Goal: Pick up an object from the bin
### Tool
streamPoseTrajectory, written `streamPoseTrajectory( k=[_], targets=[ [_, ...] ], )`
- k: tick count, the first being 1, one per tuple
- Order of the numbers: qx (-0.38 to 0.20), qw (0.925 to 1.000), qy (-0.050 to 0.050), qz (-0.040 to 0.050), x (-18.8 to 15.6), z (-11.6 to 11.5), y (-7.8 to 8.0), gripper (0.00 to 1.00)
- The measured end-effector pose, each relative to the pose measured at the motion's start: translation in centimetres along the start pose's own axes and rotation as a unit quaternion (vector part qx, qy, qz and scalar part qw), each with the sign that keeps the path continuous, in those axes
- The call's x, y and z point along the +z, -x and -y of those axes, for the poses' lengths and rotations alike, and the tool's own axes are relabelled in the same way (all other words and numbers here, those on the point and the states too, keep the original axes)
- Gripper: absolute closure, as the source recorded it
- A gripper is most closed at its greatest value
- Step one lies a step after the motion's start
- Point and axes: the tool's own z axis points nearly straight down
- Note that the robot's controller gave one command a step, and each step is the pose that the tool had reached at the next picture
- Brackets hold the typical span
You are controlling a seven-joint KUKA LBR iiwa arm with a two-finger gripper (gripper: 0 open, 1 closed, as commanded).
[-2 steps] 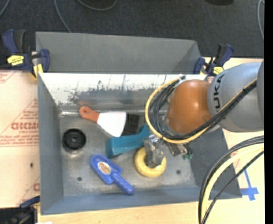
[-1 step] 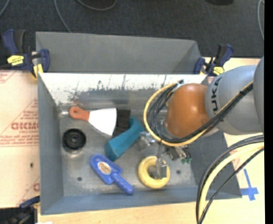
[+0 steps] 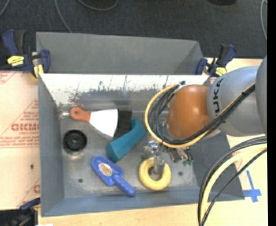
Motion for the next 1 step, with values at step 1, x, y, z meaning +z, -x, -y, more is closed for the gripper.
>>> streamPoseTrajectory(
  k=[1],
  targets=[
    [0.0, 1.0, 0.0, 0.0, 0.0, -0.01, 0.0, 1.0]
  ],
)
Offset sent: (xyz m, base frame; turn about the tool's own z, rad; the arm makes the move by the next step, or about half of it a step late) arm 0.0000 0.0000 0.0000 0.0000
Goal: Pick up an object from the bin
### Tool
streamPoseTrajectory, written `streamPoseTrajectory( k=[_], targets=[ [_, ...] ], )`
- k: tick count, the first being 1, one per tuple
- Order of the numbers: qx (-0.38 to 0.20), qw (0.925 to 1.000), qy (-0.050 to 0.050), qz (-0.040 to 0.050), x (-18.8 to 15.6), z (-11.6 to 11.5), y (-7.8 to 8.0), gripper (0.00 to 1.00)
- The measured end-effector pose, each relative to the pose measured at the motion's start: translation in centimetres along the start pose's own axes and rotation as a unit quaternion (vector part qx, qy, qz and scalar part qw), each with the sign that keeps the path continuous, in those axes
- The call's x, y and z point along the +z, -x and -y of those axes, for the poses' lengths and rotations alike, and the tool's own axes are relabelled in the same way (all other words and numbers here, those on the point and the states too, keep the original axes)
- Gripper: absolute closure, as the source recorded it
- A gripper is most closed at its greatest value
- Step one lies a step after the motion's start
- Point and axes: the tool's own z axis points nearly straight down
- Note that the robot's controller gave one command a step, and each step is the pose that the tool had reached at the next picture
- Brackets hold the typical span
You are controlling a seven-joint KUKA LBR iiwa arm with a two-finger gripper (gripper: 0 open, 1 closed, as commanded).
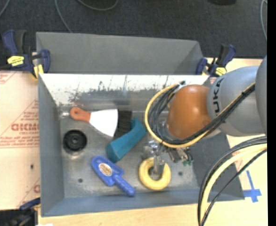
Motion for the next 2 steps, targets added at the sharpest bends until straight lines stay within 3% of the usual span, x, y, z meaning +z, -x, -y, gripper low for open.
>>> streamPoseTrajectory(
  k=[2],
  targets=[
    [0.0, 1.0, 0.0, 0.0, 0.0, -0.02, 0.01, 1.0]
  ],
)
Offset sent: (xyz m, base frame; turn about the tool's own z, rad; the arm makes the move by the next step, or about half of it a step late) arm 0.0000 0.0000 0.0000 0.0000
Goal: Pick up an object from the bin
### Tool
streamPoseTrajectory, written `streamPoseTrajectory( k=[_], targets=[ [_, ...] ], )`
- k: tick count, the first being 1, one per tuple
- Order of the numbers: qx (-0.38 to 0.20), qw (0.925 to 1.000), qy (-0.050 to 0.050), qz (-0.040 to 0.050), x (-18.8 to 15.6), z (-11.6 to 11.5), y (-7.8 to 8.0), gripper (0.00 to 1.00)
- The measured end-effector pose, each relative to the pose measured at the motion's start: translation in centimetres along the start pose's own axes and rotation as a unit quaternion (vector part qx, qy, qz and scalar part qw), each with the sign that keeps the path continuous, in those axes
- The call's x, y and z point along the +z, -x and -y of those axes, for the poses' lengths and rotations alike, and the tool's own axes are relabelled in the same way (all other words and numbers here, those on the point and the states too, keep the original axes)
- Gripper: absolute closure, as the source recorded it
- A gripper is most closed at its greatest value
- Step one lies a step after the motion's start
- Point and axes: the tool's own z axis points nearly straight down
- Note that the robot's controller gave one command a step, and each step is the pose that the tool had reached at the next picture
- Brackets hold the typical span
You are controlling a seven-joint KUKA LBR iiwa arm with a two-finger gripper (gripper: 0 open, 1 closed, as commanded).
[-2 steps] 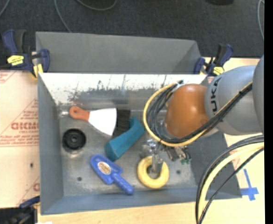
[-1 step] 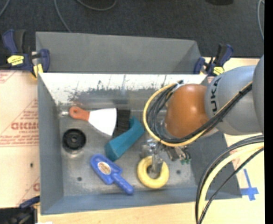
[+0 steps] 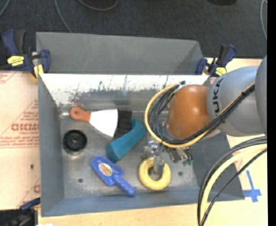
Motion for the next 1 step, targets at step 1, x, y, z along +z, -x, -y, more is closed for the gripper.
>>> streamPoseTrajectory(
  k=[1],
  targets=[
    [0.0, 1.0, 0.0, 0.0, 0.0, 0.0, 0.0, 1.0]
  ],
)
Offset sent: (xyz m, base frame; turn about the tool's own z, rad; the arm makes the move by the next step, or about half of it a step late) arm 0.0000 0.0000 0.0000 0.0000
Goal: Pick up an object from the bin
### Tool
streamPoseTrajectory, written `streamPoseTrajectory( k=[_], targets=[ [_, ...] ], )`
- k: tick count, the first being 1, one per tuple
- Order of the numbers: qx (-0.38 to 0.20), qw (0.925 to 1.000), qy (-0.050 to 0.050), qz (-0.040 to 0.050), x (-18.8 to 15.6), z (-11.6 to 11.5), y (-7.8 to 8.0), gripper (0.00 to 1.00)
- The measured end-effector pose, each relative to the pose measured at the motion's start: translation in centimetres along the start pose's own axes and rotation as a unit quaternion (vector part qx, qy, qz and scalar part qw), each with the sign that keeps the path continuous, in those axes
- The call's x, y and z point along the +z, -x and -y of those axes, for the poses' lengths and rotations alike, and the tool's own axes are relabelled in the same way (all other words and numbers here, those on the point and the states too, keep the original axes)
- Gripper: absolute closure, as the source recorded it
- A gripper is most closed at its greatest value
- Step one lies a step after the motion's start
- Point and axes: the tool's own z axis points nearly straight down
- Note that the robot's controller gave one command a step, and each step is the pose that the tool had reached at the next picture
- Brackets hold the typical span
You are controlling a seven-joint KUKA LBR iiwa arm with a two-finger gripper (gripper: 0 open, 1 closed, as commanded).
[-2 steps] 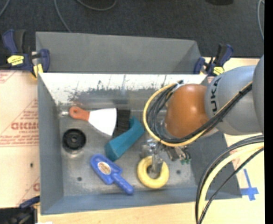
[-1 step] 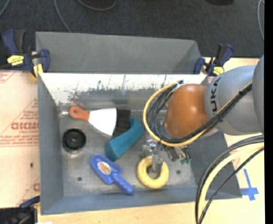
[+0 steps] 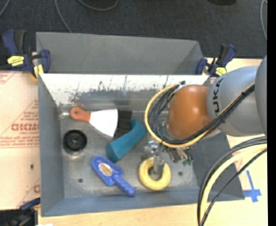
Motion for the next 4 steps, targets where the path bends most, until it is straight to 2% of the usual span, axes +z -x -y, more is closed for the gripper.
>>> streamPoseTrajectory(
  k=[1, 2, 4],
  targets=[
    [0.0, 1.0, 0.0, -0.0002, 0.0, 0.01, -0.02, 0.0],
    [0.0, 1.0, 0.0, 0.0, 0.0, 0.0, 0.0, 1.0],
    [0.0, 1.0, 0.0, -0.0001, 0.0, -0.01, 0.0, 1.0]
  ],
)
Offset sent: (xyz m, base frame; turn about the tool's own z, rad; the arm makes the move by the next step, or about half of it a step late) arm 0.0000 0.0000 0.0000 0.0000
